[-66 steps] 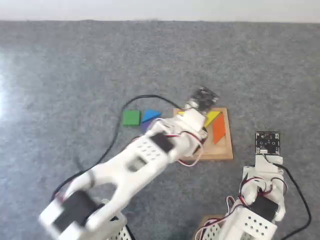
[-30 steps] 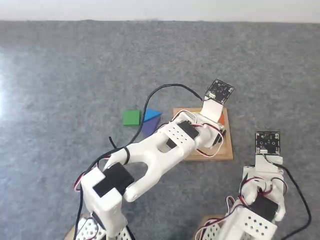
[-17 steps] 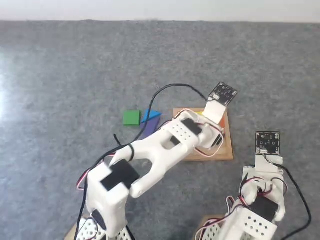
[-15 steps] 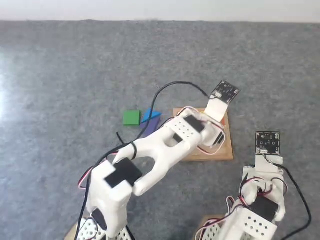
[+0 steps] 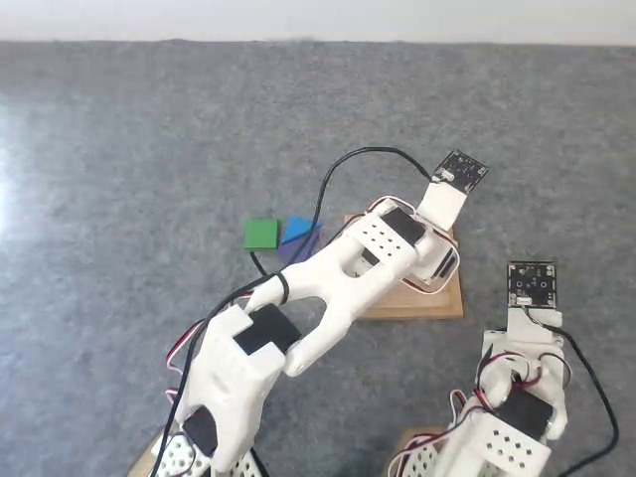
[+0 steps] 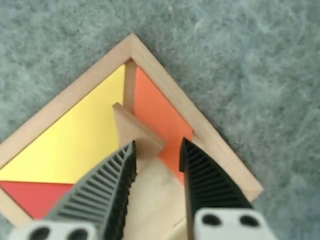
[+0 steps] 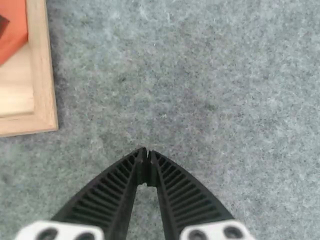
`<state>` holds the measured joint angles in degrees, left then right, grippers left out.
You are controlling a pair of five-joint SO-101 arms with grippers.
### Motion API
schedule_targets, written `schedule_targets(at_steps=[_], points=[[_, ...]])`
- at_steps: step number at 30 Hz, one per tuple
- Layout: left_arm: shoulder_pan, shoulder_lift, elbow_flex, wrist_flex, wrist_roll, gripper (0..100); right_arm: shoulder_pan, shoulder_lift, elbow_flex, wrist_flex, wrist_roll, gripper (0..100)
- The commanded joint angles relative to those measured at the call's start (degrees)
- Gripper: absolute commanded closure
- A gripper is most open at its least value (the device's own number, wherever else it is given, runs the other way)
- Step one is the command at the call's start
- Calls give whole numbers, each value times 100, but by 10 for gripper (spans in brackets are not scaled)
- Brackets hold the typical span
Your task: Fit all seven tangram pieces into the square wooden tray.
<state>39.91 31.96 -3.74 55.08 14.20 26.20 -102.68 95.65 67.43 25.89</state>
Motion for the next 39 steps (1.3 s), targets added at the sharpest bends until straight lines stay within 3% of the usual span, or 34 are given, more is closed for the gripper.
schedule_targets(at_steps=[1,39], points=[[-149,9,-145,53,149,870,31,-101,88,13,62,992],[-914,-563,31,105,-26,870,31,-101,88,13,62,992]])
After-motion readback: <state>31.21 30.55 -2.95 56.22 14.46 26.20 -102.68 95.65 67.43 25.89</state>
